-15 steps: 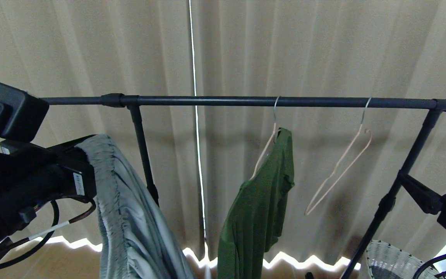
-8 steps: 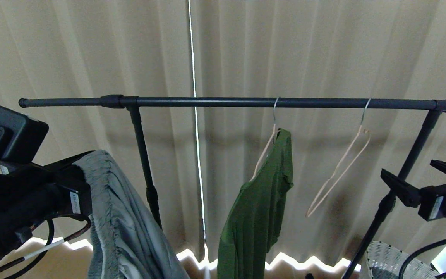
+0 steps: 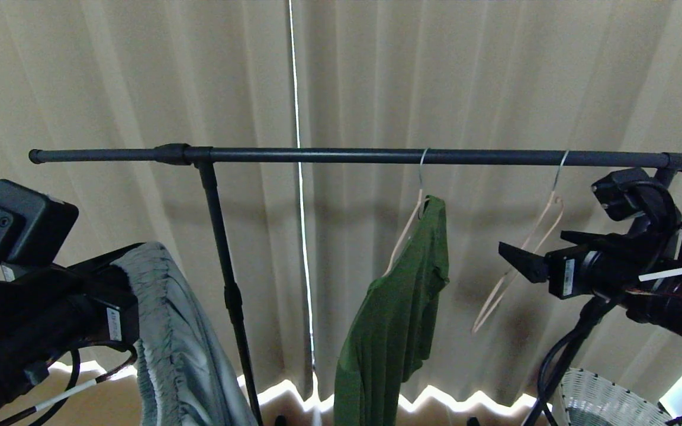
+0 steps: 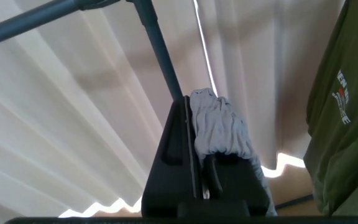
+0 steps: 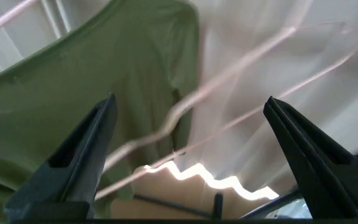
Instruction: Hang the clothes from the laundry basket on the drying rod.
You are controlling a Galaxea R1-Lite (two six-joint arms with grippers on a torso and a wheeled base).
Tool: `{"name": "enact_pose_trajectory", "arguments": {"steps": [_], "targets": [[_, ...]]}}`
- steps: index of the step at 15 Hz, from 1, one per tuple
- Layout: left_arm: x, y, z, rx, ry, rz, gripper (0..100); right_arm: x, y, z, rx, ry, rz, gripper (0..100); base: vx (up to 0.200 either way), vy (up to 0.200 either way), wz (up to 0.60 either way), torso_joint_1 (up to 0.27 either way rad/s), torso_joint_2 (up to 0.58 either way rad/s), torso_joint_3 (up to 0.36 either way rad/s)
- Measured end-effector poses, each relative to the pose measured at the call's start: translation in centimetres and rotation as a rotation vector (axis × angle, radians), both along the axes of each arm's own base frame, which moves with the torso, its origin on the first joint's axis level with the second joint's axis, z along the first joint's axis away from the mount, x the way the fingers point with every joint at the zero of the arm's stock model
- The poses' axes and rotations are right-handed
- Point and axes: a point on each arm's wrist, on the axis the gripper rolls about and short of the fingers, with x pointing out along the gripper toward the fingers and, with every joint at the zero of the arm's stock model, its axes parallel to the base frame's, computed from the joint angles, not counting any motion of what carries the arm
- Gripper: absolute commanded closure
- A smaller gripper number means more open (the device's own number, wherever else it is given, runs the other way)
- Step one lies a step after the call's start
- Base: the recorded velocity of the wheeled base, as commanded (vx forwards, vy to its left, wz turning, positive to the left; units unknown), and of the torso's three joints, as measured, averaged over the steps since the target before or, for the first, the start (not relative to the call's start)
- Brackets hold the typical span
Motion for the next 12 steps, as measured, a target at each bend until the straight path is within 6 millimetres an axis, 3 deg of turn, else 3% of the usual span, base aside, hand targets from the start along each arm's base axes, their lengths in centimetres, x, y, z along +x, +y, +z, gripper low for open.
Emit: {"name": "enact_pose_trajectory", "arguments": {"steps": [5, 12], "targets": [[0.0, -0.1, -0.1, 0.004, 0.003, -0.004, 100, 1.5, 0.4, -1.5, -0.041, 0.093, -0.060, 0, 0.000, 0.000, 0.00, 0.000, 0.00, 0.000], [0.0, -0.1, -0.1, 0.005, 0.004, -0.003, 100, 1.9, -1.3, -2.1, -0.039, 0.134, -0.154, 0, 0.000, 0.000, 0.00, 0.000, 0.00, 0.000]]}}
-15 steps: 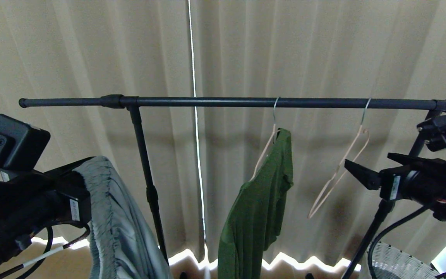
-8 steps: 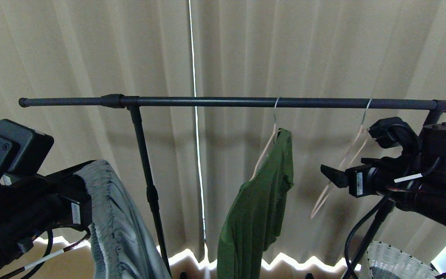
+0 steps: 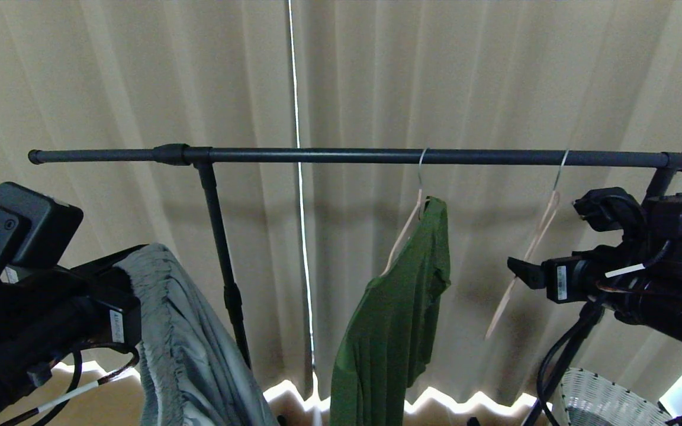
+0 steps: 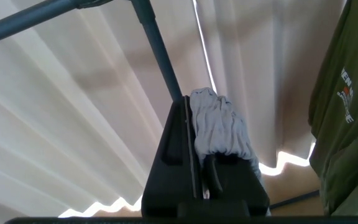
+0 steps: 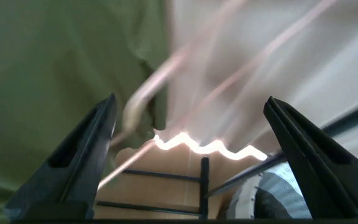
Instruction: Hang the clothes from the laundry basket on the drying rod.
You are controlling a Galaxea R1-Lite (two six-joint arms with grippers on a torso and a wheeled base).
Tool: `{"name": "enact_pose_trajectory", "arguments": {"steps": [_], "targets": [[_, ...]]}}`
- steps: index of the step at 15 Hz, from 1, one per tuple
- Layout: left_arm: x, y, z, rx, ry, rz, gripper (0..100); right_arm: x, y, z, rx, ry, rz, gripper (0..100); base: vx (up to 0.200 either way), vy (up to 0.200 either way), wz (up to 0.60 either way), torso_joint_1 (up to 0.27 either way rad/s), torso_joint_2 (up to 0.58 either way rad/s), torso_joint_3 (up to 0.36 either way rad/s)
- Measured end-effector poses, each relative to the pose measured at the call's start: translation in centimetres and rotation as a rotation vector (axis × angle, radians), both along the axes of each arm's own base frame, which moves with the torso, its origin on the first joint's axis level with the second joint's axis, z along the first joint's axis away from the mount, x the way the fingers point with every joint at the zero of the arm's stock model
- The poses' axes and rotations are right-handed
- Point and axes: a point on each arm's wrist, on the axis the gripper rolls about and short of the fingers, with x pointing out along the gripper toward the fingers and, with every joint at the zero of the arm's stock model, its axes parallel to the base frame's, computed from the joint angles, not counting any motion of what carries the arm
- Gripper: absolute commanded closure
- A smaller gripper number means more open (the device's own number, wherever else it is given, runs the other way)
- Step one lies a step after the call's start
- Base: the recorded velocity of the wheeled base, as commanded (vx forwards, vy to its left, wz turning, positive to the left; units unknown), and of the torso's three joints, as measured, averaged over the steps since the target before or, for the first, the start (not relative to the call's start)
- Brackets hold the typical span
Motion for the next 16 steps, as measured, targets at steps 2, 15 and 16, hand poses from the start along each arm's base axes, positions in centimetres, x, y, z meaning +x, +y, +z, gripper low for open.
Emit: {"name": "enact_pose_trajectory", "arguments": {"steps": [2, 15, 16], "targets": [[0.0, 0.0, -0.1, 0.002, 0.003, 0.000, 100, -0.2, -0.4, 0.0, 0.002, 0.001, -0.015, 0, 0.000, 0.000, 0.00, 0.000, 0.00, 0.000], [0.1, -0.1, -0.1, 0.005, 0.006, -0.004, 100, 0.2, -1.2, -0.2, -0.006, 0.035, -0.049, 0, 0.000, 0.000, 0.00, 0.000, 0.00, 0.000], [0.1, -0.1, -0.2, 0.005, 0.007, -0.005, 100, 0.2, -1.2, -0.3, -0.006, 0.072, -0.054, 0, 0.000, 0.000, 0.00, 0.000, 0.00, 0.000]]}}
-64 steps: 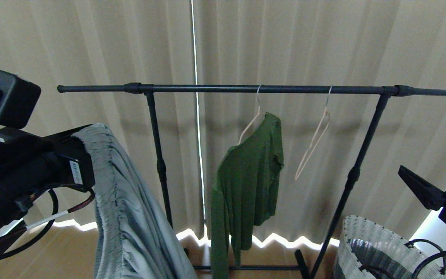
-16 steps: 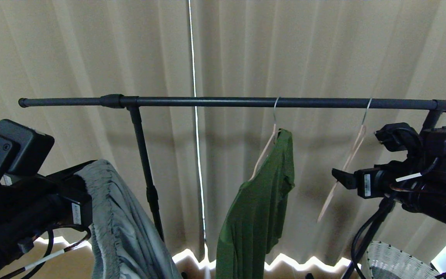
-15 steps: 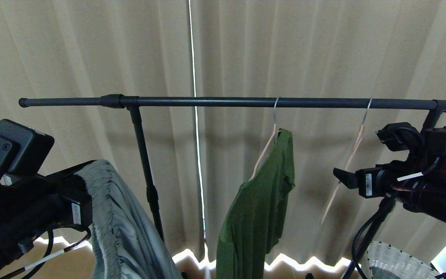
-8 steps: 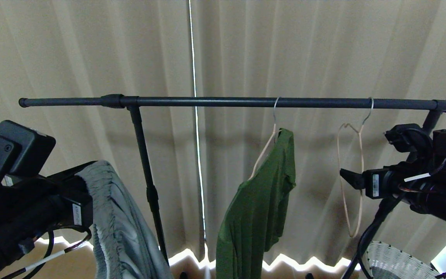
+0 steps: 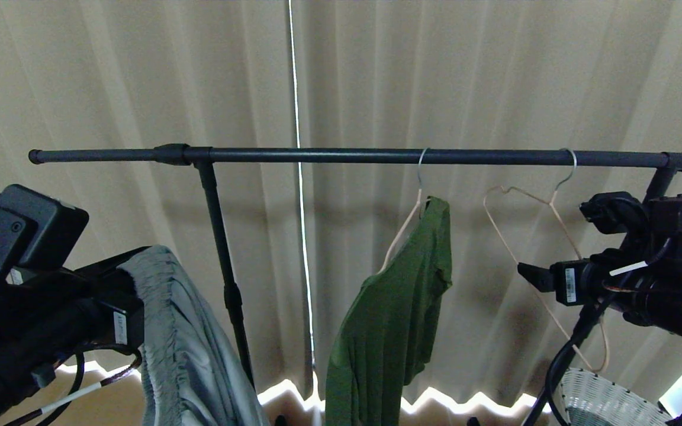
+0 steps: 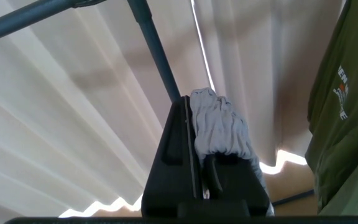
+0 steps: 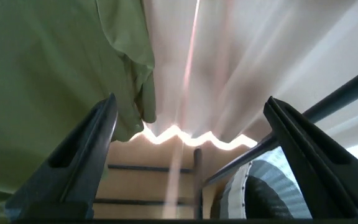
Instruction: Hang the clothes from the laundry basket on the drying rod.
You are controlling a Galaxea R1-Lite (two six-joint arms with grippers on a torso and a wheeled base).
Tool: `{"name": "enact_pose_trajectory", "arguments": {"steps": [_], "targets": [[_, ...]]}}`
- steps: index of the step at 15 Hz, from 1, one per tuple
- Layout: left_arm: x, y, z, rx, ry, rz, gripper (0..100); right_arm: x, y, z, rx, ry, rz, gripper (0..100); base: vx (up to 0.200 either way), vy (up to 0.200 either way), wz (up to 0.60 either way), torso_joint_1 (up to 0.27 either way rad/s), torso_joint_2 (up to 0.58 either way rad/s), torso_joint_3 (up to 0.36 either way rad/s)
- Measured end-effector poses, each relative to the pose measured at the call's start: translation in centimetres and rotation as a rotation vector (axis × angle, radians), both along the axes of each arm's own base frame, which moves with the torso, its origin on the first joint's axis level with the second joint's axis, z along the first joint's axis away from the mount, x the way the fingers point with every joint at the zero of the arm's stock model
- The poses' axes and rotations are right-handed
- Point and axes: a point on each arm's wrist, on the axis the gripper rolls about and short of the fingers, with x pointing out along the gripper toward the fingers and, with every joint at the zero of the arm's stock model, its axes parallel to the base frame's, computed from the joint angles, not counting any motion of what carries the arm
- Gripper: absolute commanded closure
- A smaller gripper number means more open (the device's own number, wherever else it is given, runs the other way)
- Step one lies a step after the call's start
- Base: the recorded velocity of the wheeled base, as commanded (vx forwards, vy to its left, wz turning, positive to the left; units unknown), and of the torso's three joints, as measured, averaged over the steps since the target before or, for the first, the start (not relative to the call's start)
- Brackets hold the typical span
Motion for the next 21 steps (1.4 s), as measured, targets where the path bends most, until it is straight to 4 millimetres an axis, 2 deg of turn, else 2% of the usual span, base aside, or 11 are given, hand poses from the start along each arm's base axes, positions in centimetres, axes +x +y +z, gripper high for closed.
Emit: {"name": "enact_pose_trajectory", "arguments": {"steps": [3, 8, 21], "targets": [[0.1, -0.1, 0.0, 0.001, 0.001, -0.001, 100, 0.6, 0.1, 0.6, 0.031, 0.041, -0.026, 0, 0.000, 0.000, 0.00, 0.000, 0.00, 0.000], [0.1, -0.1, -0.1, 0.002, 0.004, -0.002, 100, 1.1, -0.4, 0.3, 0.028, 0.057, -0.051, 0, 0.000, 0.000, 0.00, 0.000, 0.00, 0.000], [0.1, -0.1, 0.0, 0.001, 0.003, -0.003, 100, 0.2, -0.8, 0.6, 0.020, 0.068, -0.058, 0, 0.000, 0.000, 0.00, 0.000, 0.00, 0.000]]}}
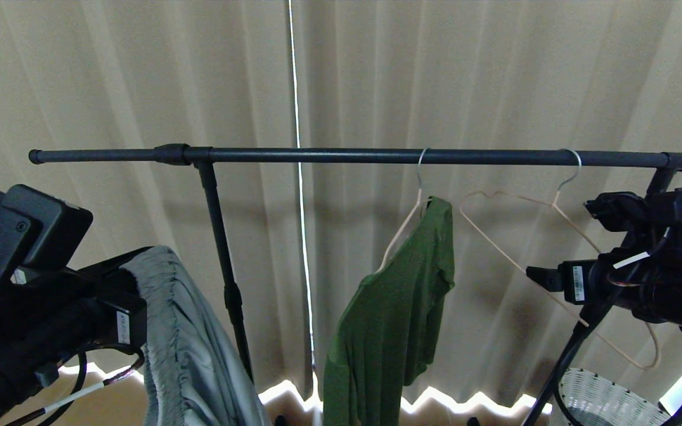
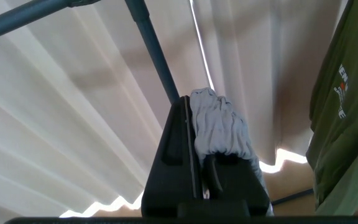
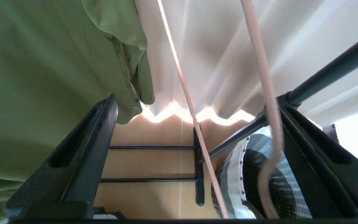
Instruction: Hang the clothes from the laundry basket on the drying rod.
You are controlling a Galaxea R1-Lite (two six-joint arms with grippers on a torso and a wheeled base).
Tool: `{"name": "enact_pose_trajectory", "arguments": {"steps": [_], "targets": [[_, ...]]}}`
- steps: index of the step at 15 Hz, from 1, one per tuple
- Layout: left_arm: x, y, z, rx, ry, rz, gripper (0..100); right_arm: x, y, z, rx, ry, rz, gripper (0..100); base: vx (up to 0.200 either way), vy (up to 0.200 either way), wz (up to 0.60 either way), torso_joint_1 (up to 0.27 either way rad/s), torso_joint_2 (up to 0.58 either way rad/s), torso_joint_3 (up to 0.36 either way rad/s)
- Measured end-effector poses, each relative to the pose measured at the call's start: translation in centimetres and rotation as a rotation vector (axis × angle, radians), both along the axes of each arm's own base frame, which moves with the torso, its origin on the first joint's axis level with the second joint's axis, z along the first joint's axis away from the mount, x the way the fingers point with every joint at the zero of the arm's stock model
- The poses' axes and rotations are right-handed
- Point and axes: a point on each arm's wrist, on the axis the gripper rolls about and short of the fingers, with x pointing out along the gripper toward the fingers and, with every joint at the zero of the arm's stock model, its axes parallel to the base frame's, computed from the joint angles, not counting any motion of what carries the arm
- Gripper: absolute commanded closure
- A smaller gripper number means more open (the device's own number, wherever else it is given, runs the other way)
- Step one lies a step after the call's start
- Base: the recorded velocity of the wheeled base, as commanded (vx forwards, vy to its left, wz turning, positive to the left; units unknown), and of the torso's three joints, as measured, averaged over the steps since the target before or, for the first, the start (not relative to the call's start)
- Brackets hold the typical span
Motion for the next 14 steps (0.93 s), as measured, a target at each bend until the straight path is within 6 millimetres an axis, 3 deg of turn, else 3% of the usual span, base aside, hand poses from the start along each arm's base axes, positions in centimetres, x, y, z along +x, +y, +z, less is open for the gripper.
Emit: {"name": "enact_pose_trajectory", "arguments": {"steps": [1, 14], "targets": [[0.0, 0.0, 0.0, 0.001, -0.001, 0.000, 100, 0.0, 0.0, 0.0, 0.000, 0.000, -0.001, 100, 0.000, 0.000, 0.00, 0.000, 0.00, 0.000], [0.1, -0.1, 0.1, 0.005, -0.002, -0.001, 100, 0.1, -1.0, 0.4, -0.002, -0.022, -0.037, 100, 0.000, 0.000, 0.00, 0.000, 0.00, 0.000]]}}
